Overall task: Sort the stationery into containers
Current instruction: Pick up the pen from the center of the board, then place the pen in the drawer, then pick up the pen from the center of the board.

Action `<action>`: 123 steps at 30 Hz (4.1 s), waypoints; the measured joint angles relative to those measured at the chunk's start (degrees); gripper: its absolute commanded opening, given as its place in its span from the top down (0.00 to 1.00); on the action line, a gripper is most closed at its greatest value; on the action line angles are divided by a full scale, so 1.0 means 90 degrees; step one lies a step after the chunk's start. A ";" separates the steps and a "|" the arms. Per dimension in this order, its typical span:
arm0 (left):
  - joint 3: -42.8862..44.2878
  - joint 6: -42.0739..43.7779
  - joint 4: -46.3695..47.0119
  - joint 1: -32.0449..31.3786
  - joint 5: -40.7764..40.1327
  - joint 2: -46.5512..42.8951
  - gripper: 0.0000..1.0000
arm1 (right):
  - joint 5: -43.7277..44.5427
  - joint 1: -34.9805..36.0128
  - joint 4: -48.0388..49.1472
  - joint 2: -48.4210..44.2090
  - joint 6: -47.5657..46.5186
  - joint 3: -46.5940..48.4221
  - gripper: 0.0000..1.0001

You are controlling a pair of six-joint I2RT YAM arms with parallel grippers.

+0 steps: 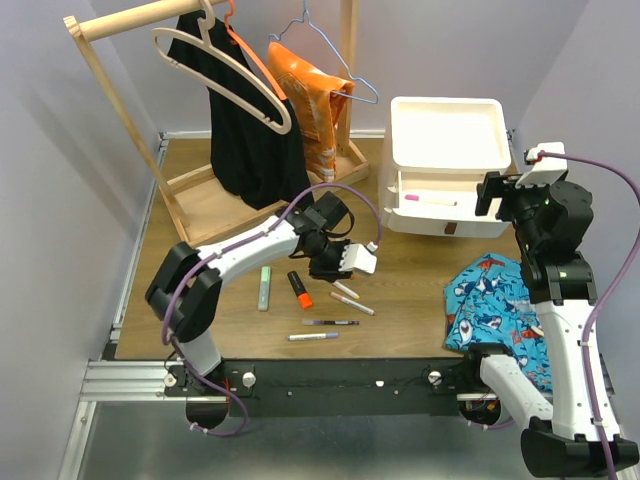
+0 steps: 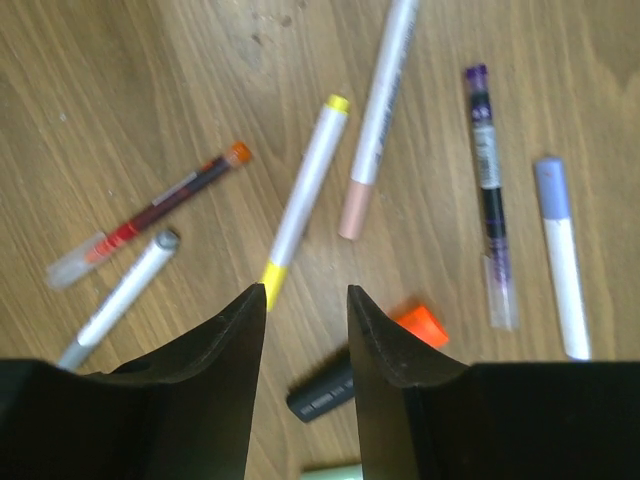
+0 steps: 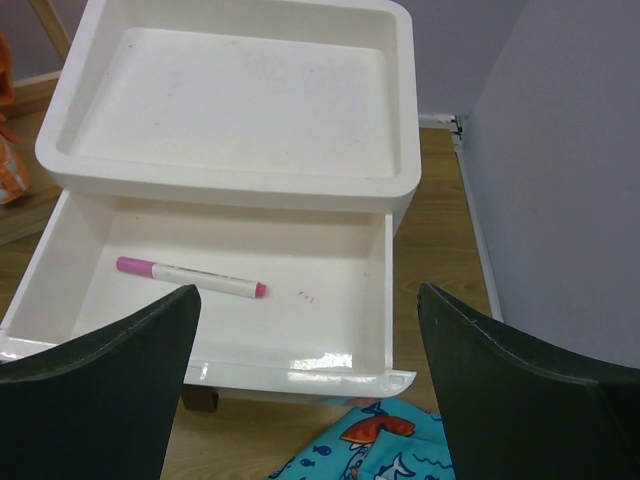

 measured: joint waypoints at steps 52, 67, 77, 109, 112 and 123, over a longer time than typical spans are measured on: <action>0.4952 0.0308 -0.2550 -0.0223 0.0612 0.1061 1.00 | 0.0542 -0.0034 0.0090 0.0041 -0.0061 -0.0182 0.02; 0.7130 -0.1649 0.0245 -0.0631 0.0908 0.2346 1.00 | 0.0843 -0.0044 0.0313 0.0085 0.0143 -0.0197 0.02; 0.7191 -0.2336 0.1073 -0.0656 0.0299 0.3351 0.43 | 0.0899 -0.0087 0.0311 -0.0034 0.0172 -0.0204 0.01; 0.0381 -0.0529 -0.0398 -0.0646 0.0117 0.0257 0.54 | -0.1200 -0.0180 -0.0022 -0.0483 0.0005 -0.0831 0.03; 0.0369 -0.0532 -0.0141 -0.0726 0.0124 0.0510 0.55 | -0.1270 -0.0180 -0.0034 -0.0486 0.0005 -0.0850 0.03; 0.0333 -0.0767 0.0522 -0.1037 0.0180 0.1324 0.56 | -0.1333 -0.0180 -0.0034 -0.0410 0.0000 -0.0925 0.03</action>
